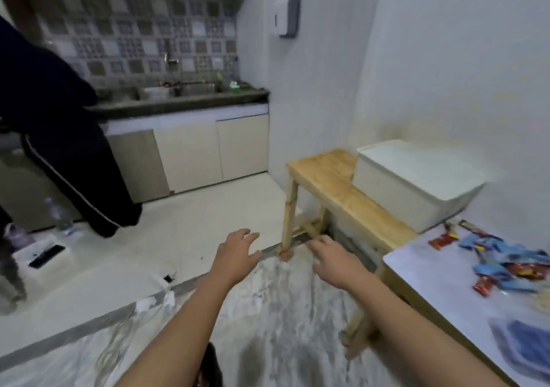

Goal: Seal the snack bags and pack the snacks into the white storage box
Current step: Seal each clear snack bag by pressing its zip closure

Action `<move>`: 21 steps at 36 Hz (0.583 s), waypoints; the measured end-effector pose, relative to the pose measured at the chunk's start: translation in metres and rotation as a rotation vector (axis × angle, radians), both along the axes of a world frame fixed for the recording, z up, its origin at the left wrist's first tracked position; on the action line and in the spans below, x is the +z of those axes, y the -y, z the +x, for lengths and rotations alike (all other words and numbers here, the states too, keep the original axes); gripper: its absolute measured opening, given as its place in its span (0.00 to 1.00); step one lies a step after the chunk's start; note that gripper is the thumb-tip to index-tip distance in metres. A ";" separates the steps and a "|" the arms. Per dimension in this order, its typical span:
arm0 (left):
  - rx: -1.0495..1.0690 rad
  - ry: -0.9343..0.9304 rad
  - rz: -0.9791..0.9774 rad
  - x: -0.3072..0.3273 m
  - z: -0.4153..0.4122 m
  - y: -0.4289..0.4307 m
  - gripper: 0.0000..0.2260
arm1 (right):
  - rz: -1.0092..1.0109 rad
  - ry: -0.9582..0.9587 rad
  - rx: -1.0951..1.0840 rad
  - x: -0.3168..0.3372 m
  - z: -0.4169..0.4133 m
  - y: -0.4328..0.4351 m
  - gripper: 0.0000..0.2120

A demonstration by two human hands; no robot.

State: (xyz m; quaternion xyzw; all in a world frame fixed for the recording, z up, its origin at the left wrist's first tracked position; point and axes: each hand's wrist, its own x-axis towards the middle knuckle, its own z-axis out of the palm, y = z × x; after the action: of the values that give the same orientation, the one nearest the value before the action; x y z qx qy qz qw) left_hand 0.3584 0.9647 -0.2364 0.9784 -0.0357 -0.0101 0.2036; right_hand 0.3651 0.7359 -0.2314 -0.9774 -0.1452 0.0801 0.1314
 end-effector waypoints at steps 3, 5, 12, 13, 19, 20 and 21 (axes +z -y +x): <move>-0.137 0.033 0.044 0.022 -0.010 0.073 0.21 | 0.006 0.032 -0.095 0.017 -0.035 0.070 0.22; -0.224 0.047 0.064 0.028 -0.019 0.122 0.21 | 0.002 0.045 -0.163 0.024 -0.065 0.115 0.23; -0.491 0.028 0.049 0.028 -0.067 0.290 0.23 | 0.055 0.047 -0.472 0.029 -0.173 0.262 0.23; -0.515 0.025 0.040 0.028 -0.074 0.312 0.23 | 0.058 0.042 -0.511 0.030 -0.184 0.280 0.22; -0.707 -0.013 0.076 0.019 -0.101 0.426 0.23 | 0.047 0.037 -0.712 0.029 -0.243 0.369 0.22; -0.747 -0.014 0.077 0.017 -0.101 0.442 0.23 | 0.041 0.041 -0.733 0.028 -0.248 0.381 0.23; -0.784 -0.013 0.080 0.015 -0.100 0.457 0.23 | 0.034 0.043 -0.754 0.026 -0.252 0.391 0.23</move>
State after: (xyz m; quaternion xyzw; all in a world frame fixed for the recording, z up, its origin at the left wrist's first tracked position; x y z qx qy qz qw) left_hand 0.2585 0.5074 -0.2217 0.8975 -0.4051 -0.0945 0.1463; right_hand 0.1135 0.3445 -0.2051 -0.9614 0.2206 0.0030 0.1646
